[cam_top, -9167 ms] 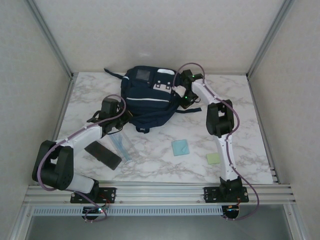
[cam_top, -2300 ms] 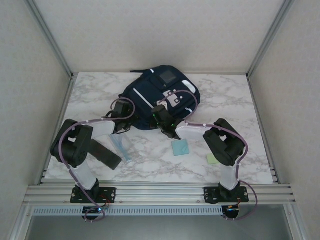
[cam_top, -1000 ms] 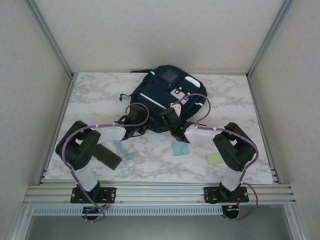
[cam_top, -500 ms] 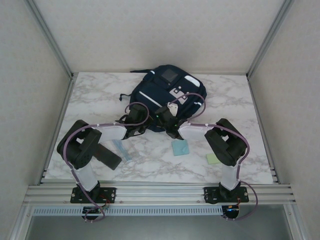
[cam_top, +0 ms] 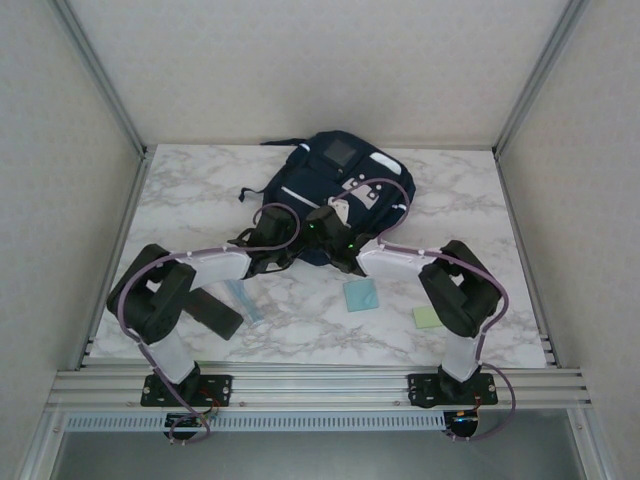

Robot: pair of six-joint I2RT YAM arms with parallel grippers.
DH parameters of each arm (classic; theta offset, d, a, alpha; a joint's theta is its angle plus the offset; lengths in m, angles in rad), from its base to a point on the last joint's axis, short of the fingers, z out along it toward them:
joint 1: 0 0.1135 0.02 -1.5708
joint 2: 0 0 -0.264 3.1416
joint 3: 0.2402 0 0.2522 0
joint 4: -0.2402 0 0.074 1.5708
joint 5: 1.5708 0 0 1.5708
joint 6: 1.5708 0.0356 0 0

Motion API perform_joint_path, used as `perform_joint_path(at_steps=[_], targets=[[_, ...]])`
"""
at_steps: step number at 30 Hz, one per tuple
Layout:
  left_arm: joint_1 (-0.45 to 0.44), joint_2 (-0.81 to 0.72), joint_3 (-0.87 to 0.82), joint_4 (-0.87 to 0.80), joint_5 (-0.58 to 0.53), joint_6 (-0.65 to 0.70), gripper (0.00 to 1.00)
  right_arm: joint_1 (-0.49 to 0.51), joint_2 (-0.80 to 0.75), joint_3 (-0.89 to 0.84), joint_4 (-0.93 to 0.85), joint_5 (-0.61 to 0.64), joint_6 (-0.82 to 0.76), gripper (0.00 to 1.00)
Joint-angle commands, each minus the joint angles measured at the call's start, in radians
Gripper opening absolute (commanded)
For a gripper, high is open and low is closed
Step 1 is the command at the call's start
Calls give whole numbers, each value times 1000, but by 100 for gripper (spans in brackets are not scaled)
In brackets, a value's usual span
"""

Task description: Pack the student bag

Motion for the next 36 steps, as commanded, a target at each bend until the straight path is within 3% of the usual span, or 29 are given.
perform_joint_path(at_steps=[1,13,15,18,20,25,31,36], targets=[[-17,-77,38,-82,73,98,0,-22,-112,39,-86,-4,-18,62],[10,-148,140,-260,77,246,19,-213,-236,-70,-300,17,-86,68],[18,-150,171,-354,80,296,27,-253,-247,-106,-300,-27,-69,68],[34,-164,178,-429,79,339,52,-288,-247,-142,-281,-100,-45,68],[41,-182,178,-454,77,358,60,-305,-228,-158,-267,-141,-21,69],[36,-180,248,-474,116,479,62,-342,-131,-195,-136,-276,10,67],[-19,-20,451,-629,140,623,57,-345,3,-205,22,-434,88,48],[-60,111,544,-686,134,683,54,-342,78,-219,124,-514,162,38]])
